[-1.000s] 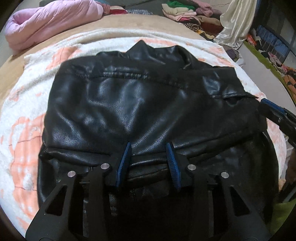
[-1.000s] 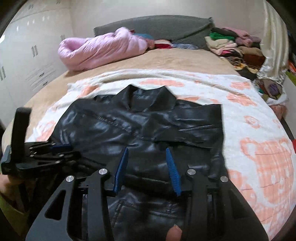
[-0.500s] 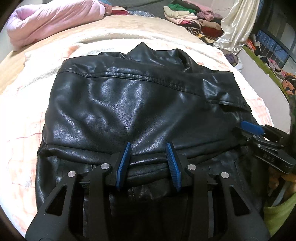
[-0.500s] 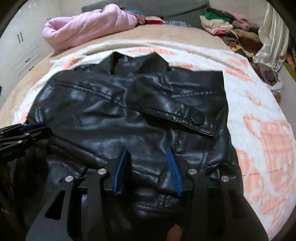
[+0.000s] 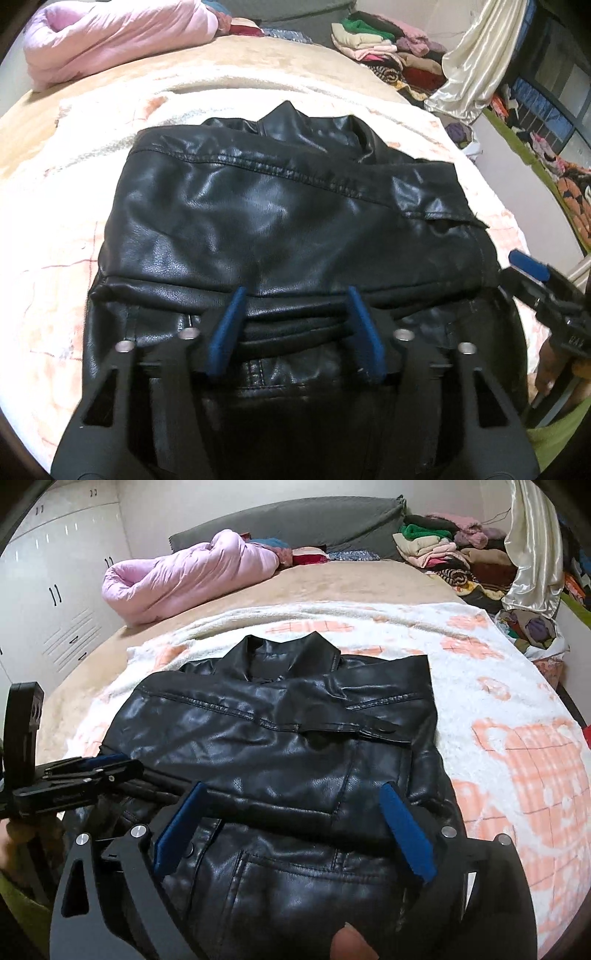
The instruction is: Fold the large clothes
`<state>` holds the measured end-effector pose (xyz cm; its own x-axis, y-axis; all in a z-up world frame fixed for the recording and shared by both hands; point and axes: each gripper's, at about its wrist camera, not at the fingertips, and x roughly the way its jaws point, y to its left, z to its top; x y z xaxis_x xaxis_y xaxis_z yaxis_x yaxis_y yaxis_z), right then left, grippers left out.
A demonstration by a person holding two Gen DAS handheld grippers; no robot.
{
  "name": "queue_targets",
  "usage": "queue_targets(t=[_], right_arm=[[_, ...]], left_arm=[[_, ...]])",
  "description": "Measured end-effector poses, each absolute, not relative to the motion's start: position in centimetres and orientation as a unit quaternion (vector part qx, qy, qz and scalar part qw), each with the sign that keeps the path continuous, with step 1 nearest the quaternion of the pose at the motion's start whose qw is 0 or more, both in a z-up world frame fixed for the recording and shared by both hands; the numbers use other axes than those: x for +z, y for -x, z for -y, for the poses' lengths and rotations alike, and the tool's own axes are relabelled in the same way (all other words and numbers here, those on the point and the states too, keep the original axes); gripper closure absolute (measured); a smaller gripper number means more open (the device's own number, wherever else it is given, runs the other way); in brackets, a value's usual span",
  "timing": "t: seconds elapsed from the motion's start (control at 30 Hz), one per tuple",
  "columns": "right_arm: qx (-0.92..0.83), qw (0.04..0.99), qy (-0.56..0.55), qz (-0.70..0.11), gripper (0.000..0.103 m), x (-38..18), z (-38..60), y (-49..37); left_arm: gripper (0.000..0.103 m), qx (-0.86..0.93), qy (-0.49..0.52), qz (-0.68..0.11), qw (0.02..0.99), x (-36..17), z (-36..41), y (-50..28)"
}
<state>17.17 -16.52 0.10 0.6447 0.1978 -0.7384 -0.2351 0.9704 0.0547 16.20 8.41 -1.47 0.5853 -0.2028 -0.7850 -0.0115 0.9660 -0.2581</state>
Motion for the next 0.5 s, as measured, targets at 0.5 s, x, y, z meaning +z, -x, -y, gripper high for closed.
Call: queue_targets(t=[0.5], right_arm=[[0.128, 0.919, 0.011, -0.374, 0.008, 3.2, 17.5, -13.9]], left_arm=[[0.010, -0.030, 0.112, -0.420, 0.900, 1.9, -8.5, -13.7]])
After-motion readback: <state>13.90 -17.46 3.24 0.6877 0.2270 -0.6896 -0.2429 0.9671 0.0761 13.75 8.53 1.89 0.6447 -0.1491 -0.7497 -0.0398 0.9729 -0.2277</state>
